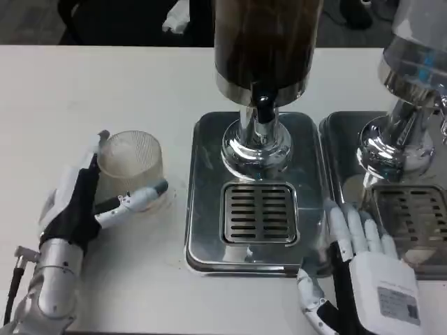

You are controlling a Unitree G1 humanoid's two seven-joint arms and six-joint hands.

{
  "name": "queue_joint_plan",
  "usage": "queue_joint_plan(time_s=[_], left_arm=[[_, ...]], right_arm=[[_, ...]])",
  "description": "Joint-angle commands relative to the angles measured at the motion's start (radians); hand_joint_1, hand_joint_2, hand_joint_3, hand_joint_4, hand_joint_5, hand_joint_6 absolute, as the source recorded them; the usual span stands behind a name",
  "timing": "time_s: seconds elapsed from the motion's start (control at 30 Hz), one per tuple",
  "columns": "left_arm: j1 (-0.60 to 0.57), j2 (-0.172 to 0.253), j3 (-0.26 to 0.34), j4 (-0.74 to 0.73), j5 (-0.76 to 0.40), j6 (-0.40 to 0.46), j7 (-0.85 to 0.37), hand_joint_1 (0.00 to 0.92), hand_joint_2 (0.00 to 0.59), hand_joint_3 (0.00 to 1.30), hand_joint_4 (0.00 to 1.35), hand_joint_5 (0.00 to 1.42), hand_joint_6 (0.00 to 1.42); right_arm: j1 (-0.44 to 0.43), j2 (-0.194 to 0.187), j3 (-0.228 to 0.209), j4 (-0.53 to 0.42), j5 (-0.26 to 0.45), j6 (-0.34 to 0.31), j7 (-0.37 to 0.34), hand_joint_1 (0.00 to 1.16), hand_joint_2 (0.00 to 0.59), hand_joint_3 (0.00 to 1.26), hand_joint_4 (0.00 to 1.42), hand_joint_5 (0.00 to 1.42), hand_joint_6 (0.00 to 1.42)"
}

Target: Grasp the cup under the faucet to collect the drink, then remove the cup.

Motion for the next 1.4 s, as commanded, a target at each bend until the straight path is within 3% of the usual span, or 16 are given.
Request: queue_joint_plan(time_s=[0.03,0.53,0.73,0.83,0.9,1.03,1.1,1.2,1.4], left_arm=[[-0.028,0.007,-0.024,0.004,0.029,0.006,0.007,0.537,0.053,0.00,0.00,0.05,0.04],[-0.044,-0.023,-0.015,0.010,0.013,0.000,0.013,0.488,0.042,0.00,0.00,0.00,0.04],[-0.039,-0.026,-0.018,0.010,0.018,0.001,0.024,0.567,0.054,0.04,0.04,0.00,0.24],[-0.040,-0.030,-0.024,0.009,0.028,0.003,0.058,0.616,0.054,0.11,0.11,0.15,0.37],[-0.042,-0.029,-0.030,0.009,0.035,0.002,0.079,0.640,0.057,0.31,0.34,0.32,0.56],[-0.048,-0.031,-0.036,0.012,0.041,0.009,0.097,0.677,0.064,0.54,0.57,0.59,0.81],[-0.048,-0.031,-0.041,0.013,0.048,0.014,0.118,0.709,0.046,0.69,0.73,0.80,0.99],[-0.048,-0.034,-0.041,0.012,0.058,0.017,0.154,0.711,0.018,0.80,0.85,0.95,1.09],[-0.045,-0.035,-0.048,0.010,0.072,0.018,0.205,0.714,0.000,0.88,0.95,1.08,1.22]], right_arm=[[0.014,0.005,-0.004,-0.021,-0.011,0.008,0.001,0.18,0.544,0.03,0.00,0.00,0.02],[0.033,0.012,-0.007,-0.047,-0.020,0.020,0.008,0.17,0.544,0.03,0.00,0.00,0.04],[0.037,0.017,-0.009,-0.049,-0.018,0.019,0.010,0.17,0.537,0.03,0.00,0.00,0.04],[0.037,0.019,-0.011,-0.051,-0.019,0.020,0.010,0.17,0.534,0.03,0.00,0.00,0.05],[0.038,0.021,-0.012,-0.053,-0.019,0.021,0.009,0.17,0.533,0.03,0.00,0.00,0.06],[0.041,0.023,-0.015,-0.054,-0.018,0.021,0.008,0.17,0.533,0.03,0.00,0.00,0.06],[0.042,0.026,-0.016,-0.054,-0.017,0.022,0.007,0.17,0.533,0.03,0.00,0.00,0.06],[0.043,0.027,-0.017,-0.054,-0.016,0.021,0.007,0.17,0.533,0.03,0.00,0.00,0.06],[0.043,0.028,-0.018,-0.053,-0.017,0.020,0.005,0.16,0.536,0.03,0.00,0.00,0.08]])
